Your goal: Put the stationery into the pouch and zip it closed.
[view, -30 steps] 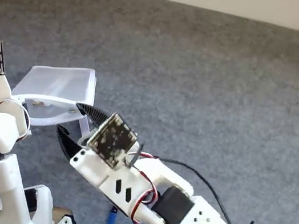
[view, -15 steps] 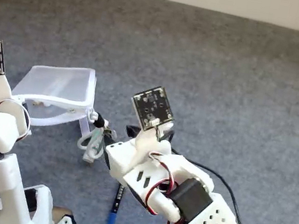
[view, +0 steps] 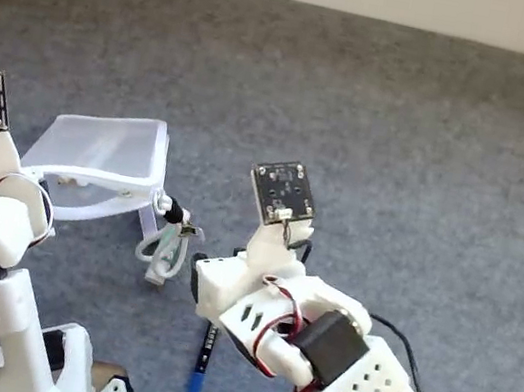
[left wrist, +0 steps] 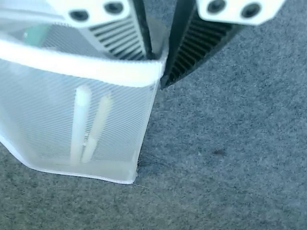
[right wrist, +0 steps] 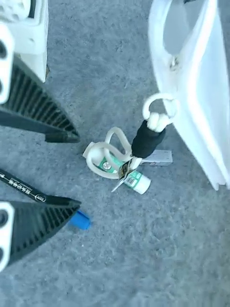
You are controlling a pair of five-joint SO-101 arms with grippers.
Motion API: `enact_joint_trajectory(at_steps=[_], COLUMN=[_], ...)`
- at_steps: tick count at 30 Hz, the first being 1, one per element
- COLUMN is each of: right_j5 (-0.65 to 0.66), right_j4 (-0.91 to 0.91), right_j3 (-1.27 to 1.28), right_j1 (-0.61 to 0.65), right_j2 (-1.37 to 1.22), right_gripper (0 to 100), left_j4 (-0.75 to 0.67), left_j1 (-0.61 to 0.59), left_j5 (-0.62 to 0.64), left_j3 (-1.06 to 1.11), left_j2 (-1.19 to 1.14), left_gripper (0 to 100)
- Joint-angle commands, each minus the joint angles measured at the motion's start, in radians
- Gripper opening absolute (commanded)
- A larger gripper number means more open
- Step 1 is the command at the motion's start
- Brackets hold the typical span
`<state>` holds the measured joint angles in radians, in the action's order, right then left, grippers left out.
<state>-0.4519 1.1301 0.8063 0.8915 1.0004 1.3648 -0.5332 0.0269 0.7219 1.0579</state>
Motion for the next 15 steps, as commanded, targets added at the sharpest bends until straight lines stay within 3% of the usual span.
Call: enact_joint_trajectory(at_steps=[1, 8, 15], right_j5=[-0.061, -0.144, -0.161], right_j4=[-0.002, -0.004, -0.125], right_j3=[-0.013, -0.013, -0.013], right_j1=[-0.012, -0.015, -0.099], right_j2=[-0.081, -0.334, -0.503], right_gripper=[17.4, 17.4, 17.3], left_j4=[-0.015, -0.011, -0.011], left_j1=[-0.012, -0.012, -0.012], left_j5=[-0.011, -0.011, -0.011], left_j3=[-0.007, -0.007, -0.007], left_j2=[-0.001, -0.001, -0.001], left_gripper=[1, 1, 1])
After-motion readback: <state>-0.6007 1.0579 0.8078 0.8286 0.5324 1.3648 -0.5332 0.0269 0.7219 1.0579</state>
